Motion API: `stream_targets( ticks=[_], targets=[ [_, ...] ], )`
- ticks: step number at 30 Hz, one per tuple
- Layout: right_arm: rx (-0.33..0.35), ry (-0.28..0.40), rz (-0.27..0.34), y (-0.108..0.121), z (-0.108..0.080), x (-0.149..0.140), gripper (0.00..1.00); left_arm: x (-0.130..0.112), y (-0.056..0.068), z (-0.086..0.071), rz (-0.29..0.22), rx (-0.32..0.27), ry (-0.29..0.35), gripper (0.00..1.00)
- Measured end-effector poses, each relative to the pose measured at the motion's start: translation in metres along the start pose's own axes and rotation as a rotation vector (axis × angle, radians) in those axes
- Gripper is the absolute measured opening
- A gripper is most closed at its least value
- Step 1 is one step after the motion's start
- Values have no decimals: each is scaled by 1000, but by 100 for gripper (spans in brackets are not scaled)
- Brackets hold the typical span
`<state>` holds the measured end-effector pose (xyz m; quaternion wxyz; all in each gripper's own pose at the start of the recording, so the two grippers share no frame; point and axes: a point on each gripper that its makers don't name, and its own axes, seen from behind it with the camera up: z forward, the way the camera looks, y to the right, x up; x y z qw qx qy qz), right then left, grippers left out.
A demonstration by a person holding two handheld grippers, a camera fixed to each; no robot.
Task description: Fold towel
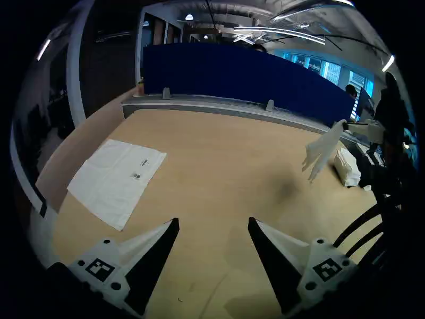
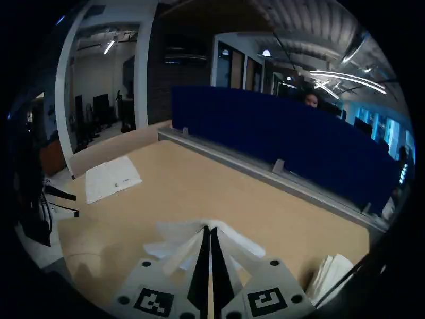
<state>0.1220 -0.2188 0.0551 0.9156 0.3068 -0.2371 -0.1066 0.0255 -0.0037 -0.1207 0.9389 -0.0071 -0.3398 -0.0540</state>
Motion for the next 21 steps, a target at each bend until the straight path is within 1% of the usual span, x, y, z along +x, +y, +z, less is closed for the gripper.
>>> stream_targets(
  ticks=[6,11,17,21],
  targets=[
    [-18,9,6,19,-11,7,2,-1,2,-3,7,-5,1,96],
    [-38,17,27,41,-19,12,2,-4,5,-4,10,-9,-1,97],
    [-75,10,26,77,-31,13,2,-6,10,-2,13,-12,-4,97],
    [-101,-1,25,106,-38,11,2,-7,14,0,14,-14,-8,97]
  ],
)
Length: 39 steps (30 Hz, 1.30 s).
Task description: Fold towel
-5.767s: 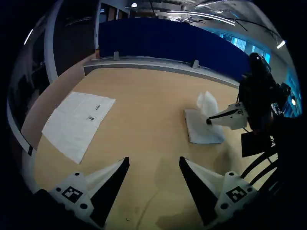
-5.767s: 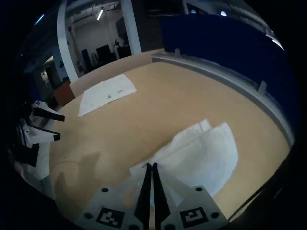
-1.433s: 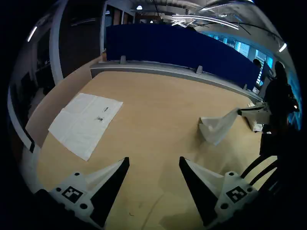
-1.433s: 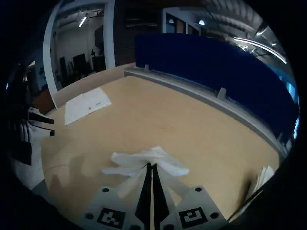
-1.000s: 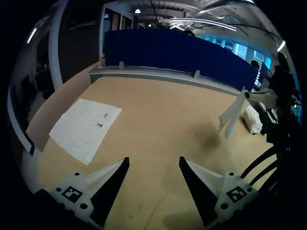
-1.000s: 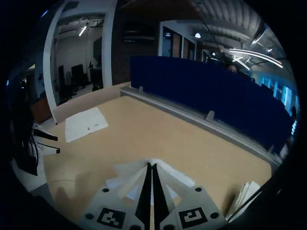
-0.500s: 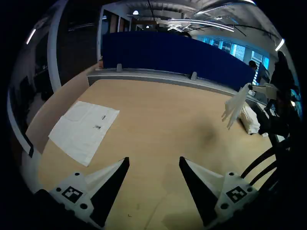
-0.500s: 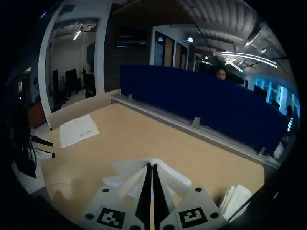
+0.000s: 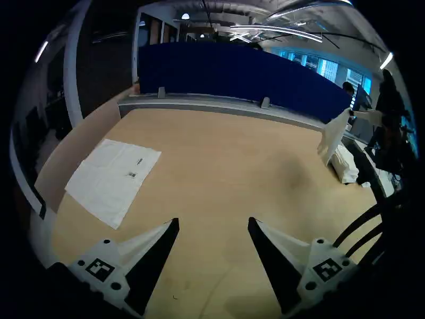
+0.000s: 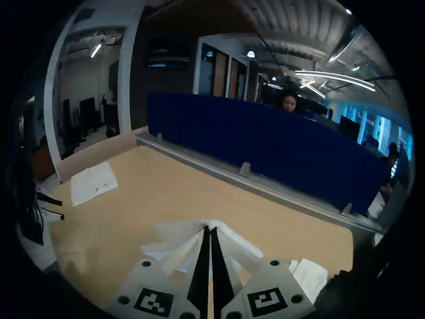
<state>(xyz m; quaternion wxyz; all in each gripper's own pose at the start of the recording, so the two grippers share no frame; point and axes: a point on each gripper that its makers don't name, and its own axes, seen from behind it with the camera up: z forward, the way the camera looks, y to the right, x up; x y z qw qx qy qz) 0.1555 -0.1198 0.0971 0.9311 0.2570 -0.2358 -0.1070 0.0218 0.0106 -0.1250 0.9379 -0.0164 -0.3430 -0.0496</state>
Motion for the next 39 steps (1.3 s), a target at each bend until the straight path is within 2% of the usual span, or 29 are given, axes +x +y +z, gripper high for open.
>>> stream_targets(
  ticks=[15,27,33,39],
  targets=[
    [-84,-37,19,106,1,-6,2,-3,17,11,11,-1,-28,97],
    [-149,-54,45,187,12,0,2,-2,21,15,12,17,-41,96],
    [-169,-69,58,216,20,0,3,-1,20,16,10,27,-43,96],
    [-178,-91,57,233,28,-5,3,1,20,16,9,35,-44,97]
  ],
)
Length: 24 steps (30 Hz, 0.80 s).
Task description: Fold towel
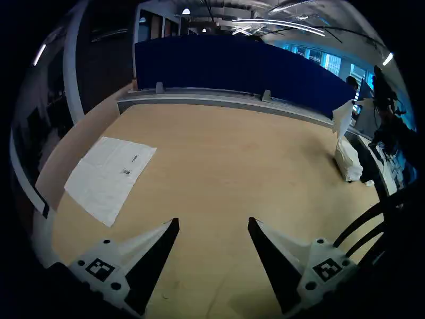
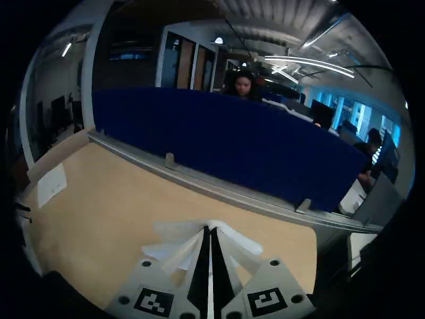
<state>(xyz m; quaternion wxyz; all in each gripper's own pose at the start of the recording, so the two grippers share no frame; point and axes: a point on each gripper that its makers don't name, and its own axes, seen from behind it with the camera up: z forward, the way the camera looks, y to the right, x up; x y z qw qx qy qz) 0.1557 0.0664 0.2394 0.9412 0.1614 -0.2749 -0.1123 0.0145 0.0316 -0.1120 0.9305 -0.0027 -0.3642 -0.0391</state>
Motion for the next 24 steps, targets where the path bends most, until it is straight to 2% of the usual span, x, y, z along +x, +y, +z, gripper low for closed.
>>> stream_targets(
  ticks=[8,14,18,24],
  targets=[
    [-2,-16,-9,8,0,-6,3,0,4,1,1,3,-1,97],
    [-8,-22,7,17,-12,-19,3,1,9,2,5,-4,-3,97],
    [-13,-33,32,22,-24,-41,3,2,13,1,9,-9,-2,96],
    [-26,-76,74,26,-43,-91,3,2,17,2,17,-16,-5,97]
  ],
)
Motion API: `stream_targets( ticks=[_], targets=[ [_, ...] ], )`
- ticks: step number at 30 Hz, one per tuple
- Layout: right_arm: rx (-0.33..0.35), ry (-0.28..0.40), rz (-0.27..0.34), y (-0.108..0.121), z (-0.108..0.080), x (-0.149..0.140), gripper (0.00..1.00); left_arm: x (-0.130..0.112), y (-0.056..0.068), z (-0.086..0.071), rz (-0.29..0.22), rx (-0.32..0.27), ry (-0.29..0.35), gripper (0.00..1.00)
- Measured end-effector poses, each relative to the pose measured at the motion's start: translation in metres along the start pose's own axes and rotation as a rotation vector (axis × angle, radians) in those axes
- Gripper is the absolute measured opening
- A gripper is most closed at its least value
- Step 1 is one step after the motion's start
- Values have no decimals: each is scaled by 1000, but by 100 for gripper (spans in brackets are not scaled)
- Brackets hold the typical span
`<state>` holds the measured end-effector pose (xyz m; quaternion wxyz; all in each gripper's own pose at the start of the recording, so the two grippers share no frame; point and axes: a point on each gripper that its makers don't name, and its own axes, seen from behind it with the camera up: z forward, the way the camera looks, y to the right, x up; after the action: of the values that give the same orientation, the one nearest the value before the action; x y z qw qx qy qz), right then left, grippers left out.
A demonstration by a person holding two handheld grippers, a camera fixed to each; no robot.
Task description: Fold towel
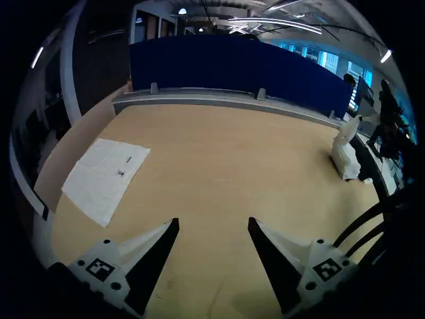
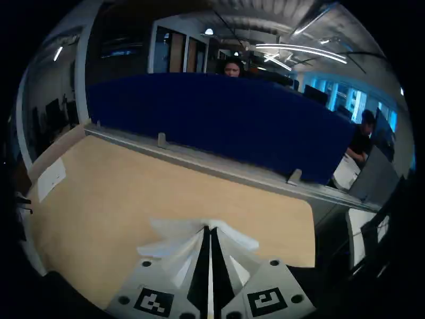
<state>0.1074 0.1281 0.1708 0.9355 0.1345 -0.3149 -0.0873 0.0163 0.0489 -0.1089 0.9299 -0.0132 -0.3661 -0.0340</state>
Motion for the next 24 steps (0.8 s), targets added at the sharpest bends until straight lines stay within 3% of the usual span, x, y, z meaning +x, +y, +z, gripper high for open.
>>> stream_targets(
  ticks=[12,24],
  targets=[
    [-58,-78,140,23,-17,-90,3,-2,9,0,22,-10,-8,97],
    [-138,-185,215,32,-9,-157,3,-4,6,-4,30,-2,-10,97]
  ],
)
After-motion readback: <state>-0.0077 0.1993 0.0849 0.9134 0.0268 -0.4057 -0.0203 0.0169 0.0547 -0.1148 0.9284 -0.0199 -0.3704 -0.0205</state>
